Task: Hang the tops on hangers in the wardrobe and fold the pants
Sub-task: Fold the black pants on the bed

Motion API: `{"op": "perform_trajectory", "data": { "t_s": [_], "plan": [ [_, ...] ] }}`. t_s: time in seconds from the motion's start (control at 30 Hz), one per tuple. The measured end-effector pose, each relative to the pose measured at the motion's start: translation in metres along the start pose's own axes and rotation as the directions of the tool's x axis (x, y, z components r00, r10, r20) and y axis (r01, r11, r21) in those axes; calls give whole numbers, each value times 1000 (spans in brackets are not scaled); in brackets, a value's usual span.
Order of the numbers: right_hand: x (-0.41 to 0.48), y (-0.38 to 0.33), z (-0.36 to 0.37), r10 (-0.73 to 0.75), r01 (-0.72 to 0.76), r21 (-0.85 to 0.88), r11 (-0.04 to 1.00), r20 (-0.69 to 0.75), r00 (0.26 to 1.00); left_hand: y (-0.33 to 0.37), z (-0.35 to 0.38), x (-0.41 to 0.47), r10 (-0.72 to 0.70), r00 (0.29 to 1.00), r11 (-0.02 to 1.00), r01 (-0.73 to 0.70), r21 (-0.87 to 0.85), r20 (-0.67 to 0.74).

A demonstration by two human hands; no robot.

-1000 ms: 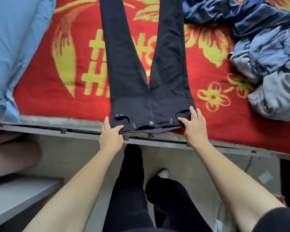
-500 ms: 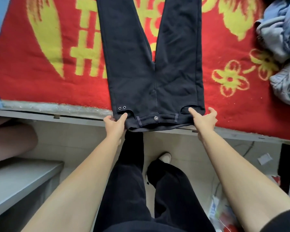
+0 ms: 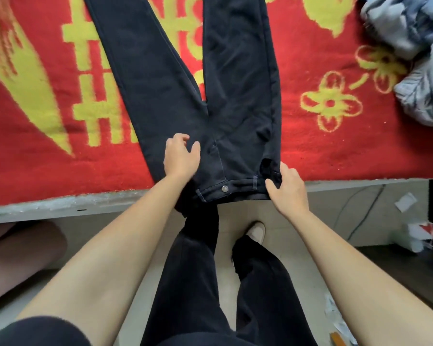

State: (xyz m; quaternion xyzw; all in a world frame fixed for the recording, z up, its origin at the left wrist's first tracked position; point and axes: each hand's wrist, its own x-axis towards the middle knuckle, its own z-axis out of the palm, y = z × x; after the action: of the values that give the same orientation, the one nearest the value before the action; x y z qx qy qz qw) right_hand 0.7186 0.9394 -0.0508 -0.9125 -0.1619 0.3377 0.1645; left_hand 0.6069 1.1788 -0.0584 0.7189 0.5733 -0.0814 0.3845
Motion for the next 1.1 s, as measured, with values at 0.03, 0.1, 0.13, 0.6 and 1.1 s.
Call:
{"op": "perform_trajectory", "data": {
  "t_s": [0.03,0.1,0.13,0.6,1.1],
  "plan": [
    [-3,2,1,-2,2,1,1000,12,1000,25,5,13,57,997,998,-57,1,56],
    [-4,5,4,-12,12,-2,1000,1,1000,78,18,39,177,976,982,-183,40,126],
    [-2,6,6,-18,18,-4,1000,-13,1000,105,27,51,220,964,971,-231,62,149],
    [-4,-5,17,-149,154,-53,987,87,985,167,57,78,192,943,933,-90,-348,271],
    [-18,-126,116,-392,637,-292,714,586,709,-33,-77,104,-231,960,744,277,-608,155]
  ]
}}
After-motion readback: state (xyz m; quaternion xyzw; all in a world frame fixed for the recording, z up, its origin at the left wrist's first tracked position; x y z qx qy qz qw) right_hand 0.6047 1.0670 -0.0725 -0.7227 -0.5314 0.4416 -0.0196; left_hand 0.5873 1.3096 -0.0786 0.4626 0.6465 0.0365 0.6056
